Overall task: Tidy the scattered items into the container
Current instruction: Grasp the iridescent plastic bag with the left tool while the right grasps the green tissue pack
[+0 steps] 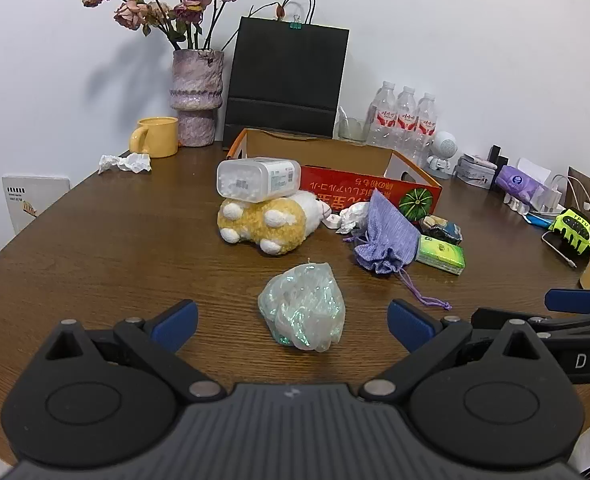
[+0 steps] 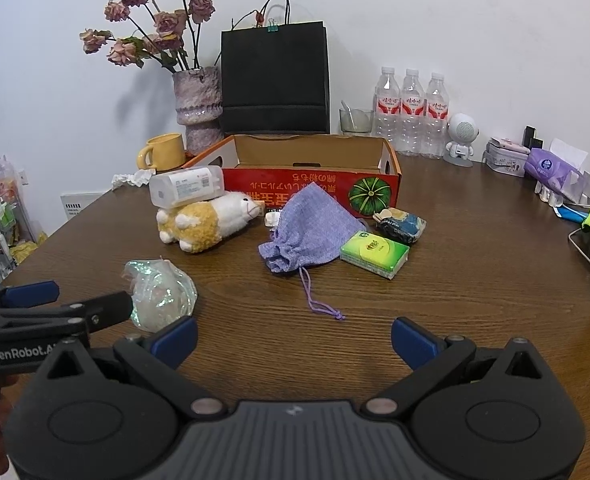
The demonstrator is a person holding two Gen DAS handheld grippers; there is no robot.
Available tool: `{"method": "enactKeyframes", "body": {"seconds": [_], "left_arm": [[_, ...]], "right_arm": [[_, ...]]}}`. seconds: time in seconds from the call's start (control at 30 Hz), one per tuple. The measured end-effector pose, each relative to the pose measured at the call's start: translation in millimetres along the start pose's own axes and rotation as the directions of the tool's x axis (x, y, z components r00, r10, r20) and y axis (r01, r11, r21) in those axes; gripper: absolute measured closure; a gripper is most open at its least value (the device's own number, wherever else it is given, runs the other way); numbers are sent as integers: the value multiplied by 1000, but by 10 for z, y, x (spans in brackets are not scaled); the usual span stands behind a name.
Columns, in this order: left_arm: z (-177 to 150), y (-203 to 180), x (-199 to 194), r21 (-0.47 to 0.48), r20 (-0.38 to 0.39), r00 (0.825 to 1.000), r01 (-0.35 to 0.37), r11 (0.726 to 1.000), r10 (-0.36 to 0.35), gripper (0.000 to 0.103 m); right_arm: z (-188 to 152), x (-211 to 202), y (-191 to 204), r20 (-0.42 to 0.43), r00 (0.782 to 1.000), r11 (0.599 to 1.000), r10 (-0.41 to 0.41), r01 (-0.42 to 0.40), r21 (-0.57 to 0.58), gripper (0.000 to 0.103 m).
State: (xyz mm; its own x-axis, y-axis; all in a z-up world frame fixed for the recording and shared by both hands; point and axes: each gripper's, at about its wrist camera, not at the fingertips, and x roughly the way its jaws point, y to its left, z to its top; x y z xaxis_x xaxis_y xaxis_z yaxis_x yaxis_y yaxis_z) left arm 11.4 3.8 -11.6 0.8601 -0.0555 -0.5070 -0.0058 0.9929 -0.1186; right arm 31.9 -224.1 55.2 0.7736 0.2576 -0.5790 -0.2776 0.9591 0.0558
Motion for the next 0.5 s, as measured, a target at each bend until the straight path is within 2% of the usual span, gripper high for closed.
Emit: {"method": "enactKeyframes", "body": {"seconds": [0.3, 0.5], "left_arm": [[-8, -15, 157, -2, -38, 999, 3, 1000, -4, 0], [-9, -18, 456, -7, -98, 995, 7, 1000, -8, 0]], "right_arm": [[3, 128, -68, -27, 1000, 1000, 1, 0, 17, 0], [3, 387, -235, -70, 997, 999, -21, 23, 37, 0]]}}
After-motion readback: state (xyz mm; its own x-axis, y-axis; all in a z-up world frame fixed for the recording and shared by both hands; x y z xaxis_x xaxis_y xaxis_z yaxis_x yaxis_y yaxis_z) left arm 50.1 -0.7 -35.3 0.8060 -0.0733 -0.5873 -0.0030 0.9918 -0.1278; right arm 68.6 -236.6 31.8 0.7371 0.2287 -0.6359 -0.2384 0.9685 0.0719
